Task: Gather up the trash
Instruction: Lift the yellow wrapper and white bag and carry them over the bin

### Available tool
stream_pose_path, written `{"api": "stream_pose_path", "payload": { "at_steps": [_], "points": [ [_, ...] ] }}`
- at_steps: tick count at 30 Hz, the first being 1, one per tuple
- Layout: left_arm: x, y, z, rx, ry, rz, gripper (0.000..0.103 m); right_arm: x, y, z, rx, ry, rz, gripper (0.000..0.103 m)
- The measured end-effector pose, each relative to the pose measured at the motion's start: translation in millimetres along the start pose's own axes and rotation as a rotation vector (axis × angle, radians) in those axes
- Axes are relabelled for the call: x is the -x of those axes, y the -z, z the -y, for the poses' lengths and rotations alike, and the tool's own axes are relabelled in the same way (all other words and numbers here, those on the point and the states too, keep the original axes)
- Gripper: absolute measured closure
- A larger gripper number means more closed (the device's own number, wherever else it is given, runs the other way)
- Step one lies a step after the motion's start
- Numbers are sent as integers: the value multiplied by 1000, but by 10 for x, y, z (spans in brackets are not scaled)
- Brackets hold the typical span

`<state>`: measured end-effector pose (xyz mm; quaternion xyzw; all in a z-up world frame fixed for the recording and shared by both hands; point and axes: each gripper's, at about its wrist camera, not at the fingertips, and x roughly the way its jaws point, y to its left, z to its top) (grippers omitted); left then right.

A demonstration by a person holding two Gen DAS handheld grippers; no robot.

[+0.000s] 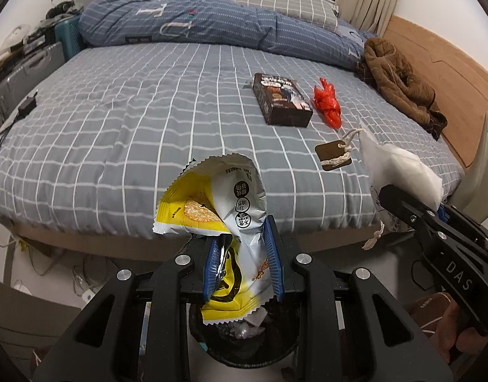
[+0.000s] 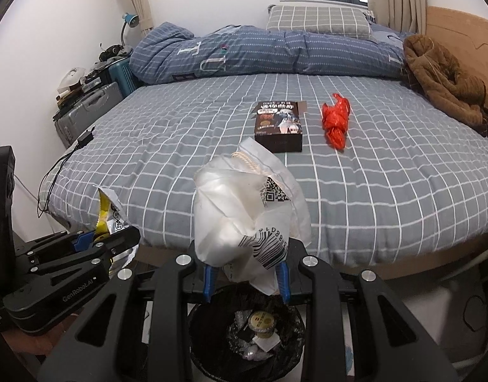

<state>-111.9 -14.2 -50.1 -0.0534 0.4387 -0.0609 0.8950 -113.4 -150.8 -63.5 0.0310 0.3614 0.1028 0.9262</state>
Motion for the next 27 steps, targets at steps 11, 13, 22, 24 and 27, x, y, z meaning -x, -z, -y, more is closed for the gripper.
{"api": "stream_pose_path", "payload": {
  "at_steps": [11,13,22,24,27],
  "points": [
    [92,315,21,5,1,-42,77,101,360,-2,-27,12,-68,75],
    [83,369,12,9,-2,-51,77,112,420,-16,-25,16,-79,75],
    [-76,673,-82,15,-4,-111,77,-18,728,15,-29,47,-148,75],
    [-171,739,-98,7,-10,-123,77,-112,814,34,-25,60,-171,75],
    [-330,834,-141,15,-3,-147,77,-263,937,70,-26,64,-206,75]
  ]
}}
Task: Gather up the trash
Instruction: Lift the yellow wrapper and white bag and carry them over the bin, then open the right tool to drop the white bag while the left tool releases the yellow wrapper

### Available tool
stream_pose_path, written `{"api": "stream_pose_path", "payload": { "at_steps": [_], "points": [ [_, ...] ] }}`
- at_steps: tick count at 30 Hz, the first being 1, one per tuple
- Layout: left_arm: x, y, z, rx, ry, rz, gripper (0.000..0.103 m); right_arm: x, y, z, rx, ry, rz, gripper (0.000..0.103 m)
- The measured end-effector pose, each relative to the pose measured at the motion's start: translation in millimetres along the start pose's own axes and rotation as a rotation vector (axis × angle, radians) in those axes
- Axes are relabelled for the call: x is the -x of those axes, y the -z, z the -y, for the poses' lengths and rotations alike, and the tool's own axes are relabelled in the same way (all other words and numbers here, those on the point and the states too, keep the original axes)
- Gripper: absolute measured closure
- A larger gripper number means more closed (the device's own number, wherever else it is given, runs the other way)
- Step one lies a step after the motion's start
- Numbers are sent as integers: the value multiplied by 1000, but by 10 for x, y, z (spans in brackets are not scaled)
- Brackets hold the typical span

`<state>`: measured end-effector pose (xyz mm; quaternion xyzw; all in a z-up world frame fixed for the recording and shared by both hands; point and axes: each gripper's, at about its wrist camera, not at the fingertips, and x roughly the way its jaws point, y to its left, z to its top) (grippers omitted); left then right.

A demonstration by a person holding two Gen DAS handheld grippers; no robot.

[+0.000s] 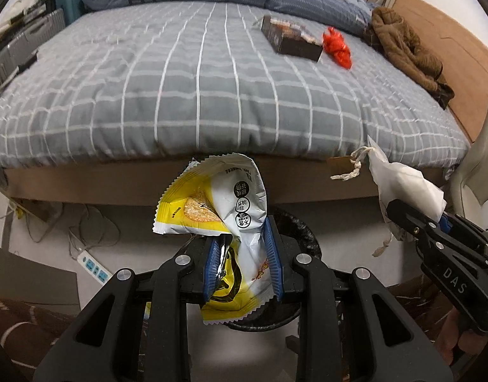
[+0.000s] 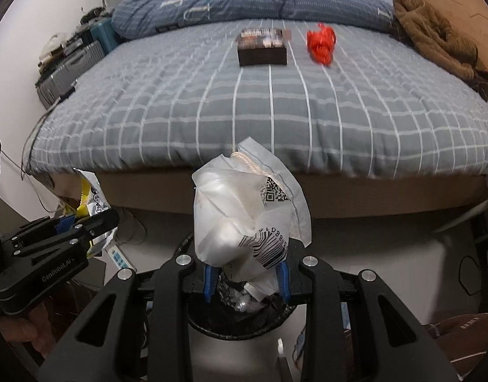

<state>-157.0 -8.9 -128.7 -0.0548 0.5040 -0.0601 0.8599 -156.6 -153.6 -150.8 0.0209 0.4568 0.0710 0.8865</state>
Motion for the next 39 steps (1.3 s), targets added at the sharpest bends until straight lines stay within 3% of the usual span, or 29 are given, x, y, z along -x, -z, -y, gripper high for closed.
{"api": "stream_pose_path", "payload": {
  "at_steps": [16,25,28,32,39],
  "points": [
    [-933,71,-108,-18,-28,-97,77,-1035,202,-16,2,-23,-175,75],
    [-1047,127,-416,35,-58,-123,77,-1314,279,-186,18,-44,-236,74],
    [-1032,164,-521,48,-62,-119,77,-1338,282,-224,25,-48,-234,69],
    [-998,178,-522,52,-62,-115,77,-1288,282,-253,30,-38,-213,47],
    [-1010,151,-401,41,-39,-113,77,-1188,298,-56,12,15,-181,26]
  ]
}}
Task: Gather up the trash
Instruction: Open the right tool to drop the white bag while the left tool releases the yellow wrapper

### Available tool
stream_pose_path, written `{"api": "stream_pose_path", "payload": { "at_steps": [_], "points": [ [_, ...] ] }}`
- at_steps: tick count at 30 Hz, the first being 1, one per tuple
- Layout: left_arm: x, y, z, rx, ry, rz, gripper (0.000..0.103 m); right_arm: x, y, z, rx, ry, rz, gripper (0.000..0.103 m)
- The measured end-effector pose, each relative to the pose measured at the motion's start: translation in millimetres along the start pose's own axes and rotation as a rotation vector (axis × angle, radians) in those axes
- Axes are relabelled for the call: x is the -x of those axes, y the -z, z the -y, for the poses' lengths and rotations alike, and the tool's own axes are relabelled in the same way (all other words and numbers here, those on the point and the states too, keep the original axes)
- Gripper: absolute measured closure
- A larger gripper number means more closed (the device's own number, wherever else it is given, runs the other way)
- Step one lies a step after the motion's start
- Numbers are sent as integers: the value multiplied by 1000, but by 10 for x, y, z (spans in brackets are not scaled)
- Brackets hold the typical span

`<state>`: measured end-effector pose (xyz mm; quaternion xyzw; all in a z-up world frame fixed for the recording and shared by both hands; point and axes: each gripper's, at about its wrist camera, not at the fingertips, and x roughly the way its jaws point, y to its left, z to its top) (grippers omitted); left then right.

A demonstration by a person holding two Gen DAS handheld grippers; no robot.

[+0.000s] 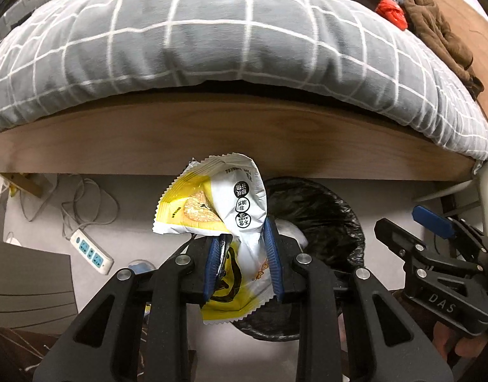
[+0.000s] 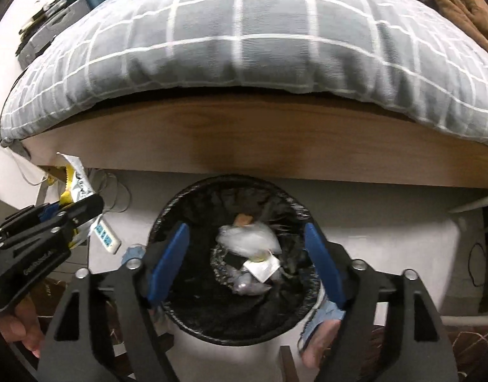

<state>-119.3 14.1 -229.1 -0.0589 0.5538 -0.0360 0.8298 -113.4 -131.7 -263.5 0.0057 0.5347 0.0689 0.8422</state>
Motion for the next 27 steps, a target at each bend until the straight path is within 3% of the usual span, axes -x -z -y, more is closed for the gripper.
{"api": "stream_pose_path", "payload": {
  "at_steps": [6,11,19,27],
  "points": [
    [-29,-20,262,-39,22,-10,77,161,25,334,-48,62,45,9],
    [-58,-19,495,-66,43,-12,77,296,56,613,-63,133,73,8],
    [-150,21,790,-119,57,-25,76,386,111,889,-112,167,85,8],
    [-126,50,864,-135,14,0,52,348,97,894,-123,183,80,8]
  ]
}}
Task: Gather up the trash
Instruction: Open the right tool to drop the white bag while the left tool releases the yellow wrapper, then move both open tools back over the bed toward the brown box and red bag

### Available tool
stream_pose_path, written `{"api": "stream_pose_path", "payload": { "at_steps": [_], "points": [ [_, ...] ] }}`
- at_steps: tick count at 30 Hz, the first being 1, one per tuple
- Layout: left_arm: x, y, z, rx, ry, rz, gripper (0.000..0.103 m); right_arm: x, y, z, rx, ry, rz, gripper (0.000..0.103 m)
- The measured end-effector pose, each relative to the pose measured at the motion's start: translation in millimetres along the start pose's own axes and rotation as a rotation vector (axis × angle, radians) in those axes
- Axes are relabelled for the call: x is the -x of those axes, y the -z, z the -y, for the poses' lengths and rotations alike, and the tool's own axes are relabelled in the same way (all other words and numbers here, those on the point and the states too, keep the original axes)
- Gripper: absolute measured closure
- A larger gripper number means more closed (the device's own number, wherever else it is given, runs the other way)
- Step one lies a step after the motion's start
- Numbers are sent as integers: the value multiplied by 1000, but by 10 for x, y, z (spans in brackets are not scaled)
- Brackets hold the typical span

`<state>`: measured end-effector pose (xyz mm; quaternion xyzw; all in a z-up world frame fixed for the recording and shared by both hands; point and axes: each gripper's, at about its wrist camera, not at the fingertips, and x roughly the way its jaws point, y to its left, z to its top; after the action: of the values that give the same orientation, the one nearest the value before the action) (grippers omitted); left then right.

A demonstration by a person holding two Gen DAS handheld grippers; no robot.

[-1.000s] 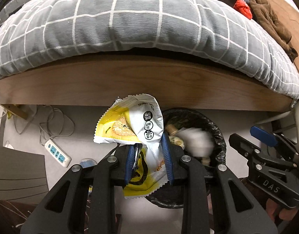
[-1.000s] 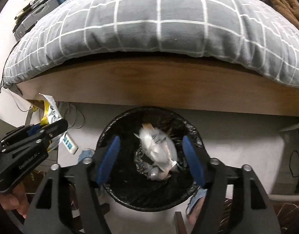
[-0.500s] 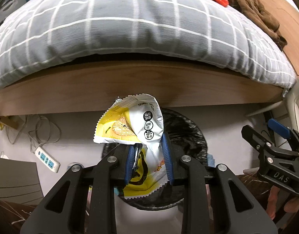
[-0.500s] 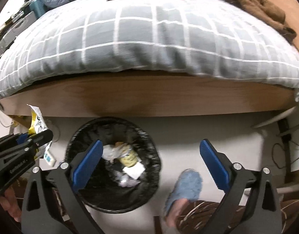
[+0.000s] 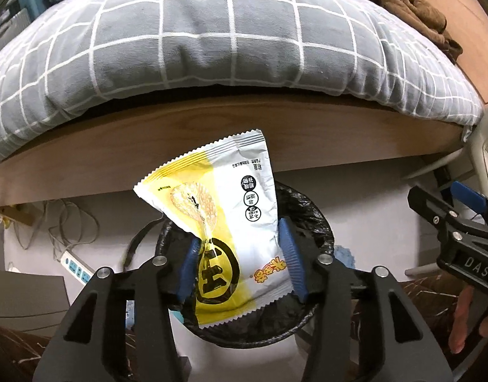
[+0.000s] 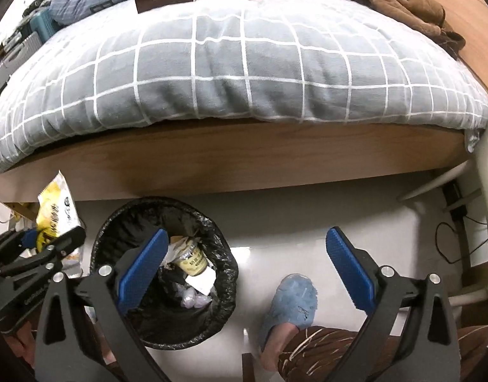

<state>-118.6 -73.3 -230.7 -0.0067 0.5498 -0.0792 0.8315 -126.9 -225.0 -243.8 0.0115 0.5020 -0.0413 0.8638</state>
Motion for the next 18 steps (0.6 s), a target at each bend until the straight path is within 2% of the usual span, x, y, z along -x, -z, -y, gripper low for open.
{"api": "stream_pose_path", "payload": {
  "at_steps": [3,6,11,18],
  "points": [
    [15,-9,-30,5,-10,6,44,14,-17,-7,0,-1,6,8],
    [46,-24,-76,5,-20,15,31,35,-38,-31,1,-7,15,8],
    [122,-63,-100,7,-24,37,20,104,-94,-46,5,-13,37,8],
    [286,-101,-78,3,-27,73,11,222,-155,-10,-10,-23,69,8]
  ]
}}
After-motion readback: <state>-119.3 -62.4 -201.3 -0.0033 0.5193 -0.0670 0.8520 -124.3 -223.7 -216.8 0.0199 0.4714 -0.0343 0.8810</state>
